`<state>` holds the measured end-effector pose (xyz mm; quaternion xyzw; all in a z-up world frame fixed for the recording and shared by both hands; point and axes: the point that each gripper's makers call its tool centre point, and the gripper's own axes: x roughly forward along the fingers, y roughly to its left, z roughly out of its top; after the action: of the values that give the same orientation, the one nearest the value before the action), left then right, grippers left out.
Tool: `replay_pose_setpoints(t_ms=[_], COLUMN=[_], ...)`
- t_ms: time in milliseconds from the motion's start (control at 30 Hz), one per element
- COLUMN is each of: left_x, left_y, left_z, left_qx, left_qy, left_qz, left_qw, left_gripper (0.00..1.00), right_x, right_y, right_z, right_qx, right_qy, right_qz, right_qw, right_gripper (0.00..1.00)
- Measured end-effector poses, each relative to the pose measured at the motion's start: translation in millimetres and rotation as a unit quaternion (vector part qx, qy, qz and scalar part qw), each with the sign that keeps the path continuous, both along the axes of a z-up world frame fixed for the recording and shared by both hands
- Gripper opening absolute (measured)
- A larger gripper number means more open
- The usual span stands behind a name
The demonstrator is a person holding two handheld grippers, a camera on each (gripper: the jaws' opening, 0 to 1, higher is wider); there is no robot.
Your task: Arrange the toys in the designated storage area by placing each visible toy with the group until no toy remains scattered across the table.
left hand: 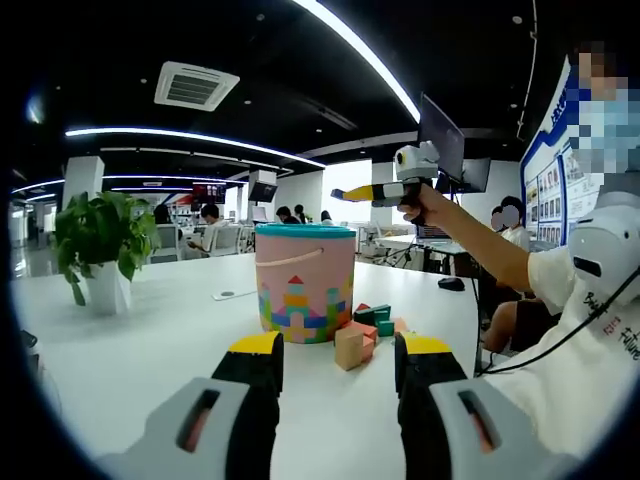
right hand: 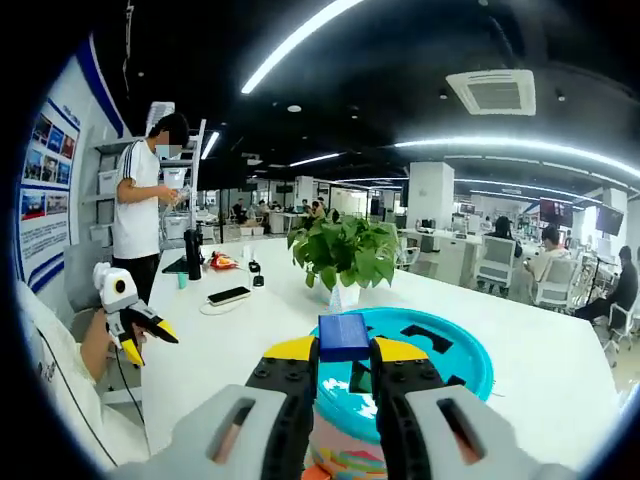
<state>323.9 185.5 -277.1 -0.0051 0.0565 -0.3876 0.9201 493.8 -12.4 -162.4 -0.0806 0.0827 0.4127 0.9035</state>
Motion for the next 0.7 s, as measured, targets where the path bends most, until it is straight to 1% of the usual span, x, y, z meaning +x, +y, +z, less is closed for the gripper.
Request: replay_pose_setpoints(t_ms=[167, 200, 233, 267, 400, 500, 567, 667, 700], left_x=[-0.3, -0.2, -0.1, 0.0, 0.3, 1.7, 1.9, 2.4, 2.5], left_y=[-0.7, -0.7, -0.6, -0.2, 2.3, 5.1, 5.1, 4.9, 4.7], left_z=[-1.4, -1.4, -1.6, -1.8, -1.7, -1.9, -2.2, -3.1, -3.5], left_qx=[0.000, -0.001, -0.001, -0.001, -0.001, -0.002, -0.003, -0.003, -0.003], left_qy=[0.001, 0.001, 0.002, 0.002, 0.002, 0.002, 0.003, 0.004, 0.004], left_qz=[-0.002, -0.002, -0.002, -0.002, 0.000, 0.003, 0.003, 0.003, 0.002], left_qw=[1.0000, 1.0000, 1.0000, 1.0000, 1.0000, 1.0000, 1.0000, 1.0000, 1.0000], left_gripper=[0.46, 0.46, 0.46, 0.46, 0.46, 0.46, 0.46, 0.46, 0.46], right_x=[25.4, 29.9, 35.1, 39.7, 49.1, 58.3, 62.4, 65.9, 66.2], right_y=[6.9, 8.0, 9.6, 10.4, 17.0, 17.6, 18.1, 19.4, 19.7], right_z=[-16.1, -20.2, -22.5, -24.5, -32.0, -42.1, -46.8, -50.8, -49.0], right_qx=[-0.036, -0.048, -0.050, -0.047, -0.044, -0.075, -0.080, -0.072, -0.066], right_qy=[0.025, 0.024, 0.024, 0.030, 0.041, 0.040, 0.044, 0.054, 0.053], right_qz=[-0.020, -0.024, -0.029, -0.034, -0.040, -0.050, -0.052, -0.049, -0.051], right_qw=[0.9988, 0.9982, 0.9980, 0.9979, 0.9974, 0.9951, 0.9944, 0.9947, 0.9951], right_gripper=[0.20, 0.20, 0.20, 0.20, 0.20, 0.20, 0.20, 0.21, 0.20])
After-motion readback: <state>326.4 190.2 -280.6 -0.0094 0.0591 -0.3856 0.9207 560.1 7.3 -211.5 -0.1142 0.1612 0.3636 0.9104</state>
